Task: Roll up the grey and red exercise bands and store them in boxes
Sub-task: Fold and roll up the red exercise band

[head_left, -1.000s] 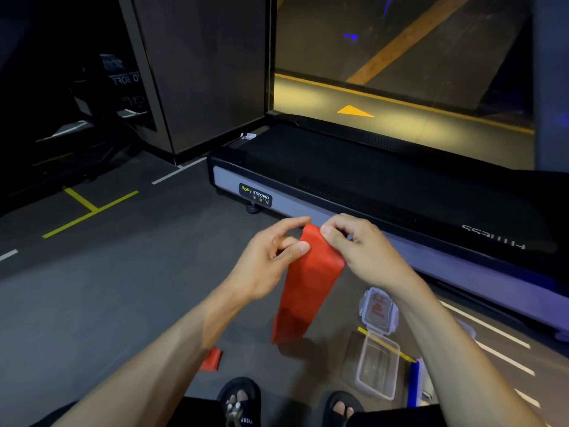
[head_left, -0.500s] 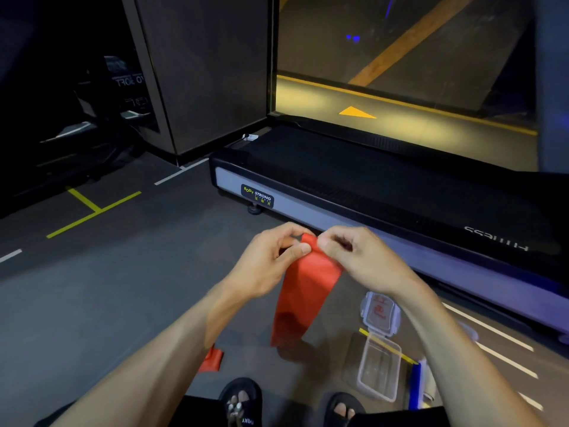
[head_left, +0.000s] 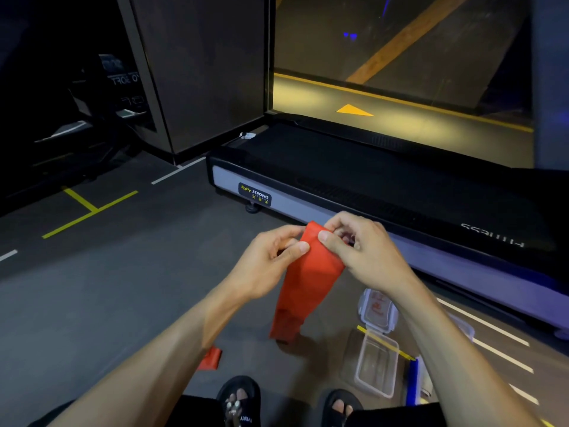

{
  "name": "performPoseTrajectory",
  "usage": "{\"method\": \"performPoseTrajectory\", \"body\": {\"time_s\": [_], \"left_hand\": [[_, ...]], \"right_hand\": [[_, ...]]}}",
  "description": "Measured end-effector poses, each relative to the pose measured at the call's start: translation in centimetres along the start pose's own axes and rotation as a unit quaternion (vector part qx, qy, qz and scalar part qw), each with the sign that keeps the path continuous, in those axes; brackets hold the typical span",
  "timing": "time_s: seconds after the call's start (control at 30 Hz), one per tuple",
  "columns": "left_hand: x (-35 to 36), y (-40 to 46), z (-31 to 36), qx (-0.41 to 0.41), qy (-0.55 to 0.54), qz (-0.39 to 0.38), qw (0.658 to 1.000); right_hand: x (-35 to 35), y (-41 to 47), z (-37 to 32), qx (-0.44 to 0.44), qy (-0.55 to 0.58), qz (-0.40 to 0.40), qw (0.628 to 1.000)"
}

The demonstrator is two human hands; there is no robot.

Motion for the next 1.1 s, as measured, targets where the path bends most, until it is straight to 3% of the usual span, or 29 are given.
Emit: {"method": "performPoseTrajectory", "body": {"time_s": [0.23,0.6,0.87,1.1], "left_hand": [[0.0,0.3,0.3,0.018,0.021,-0.004,1.0],[-0.6,0.3,-0.2,-0.012,0.062,0.006,0.998],[0.1,0.3,0.1,-0.019,-0.055,0.022,0.998],[0.7,0.0,-0.5,-0.028,-0.044,-0.022,0.998]], "right_hand": [[0.6,-0.2,-0.2,0.003,-0.046,-0.036,0.998],[0.9,-0.3,-0.1,0.015,0.036,-0.09,0.995],[0.3,-0.1,-0.4,-0.006,0.046,-0.019,0.999],[-1.2,0.2,-0.1,0.017,0.049,-0.008,0.999]]}}
Point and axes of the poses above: each hand's wrist, its own y-axis towards the middle knuckle, its own x-axis out of the palm, z = x × y, the point moved 4 cm from there along y, towards the middle knuckle, and after that the axes turned 4 degrees about -z, right-handed, at the moved point
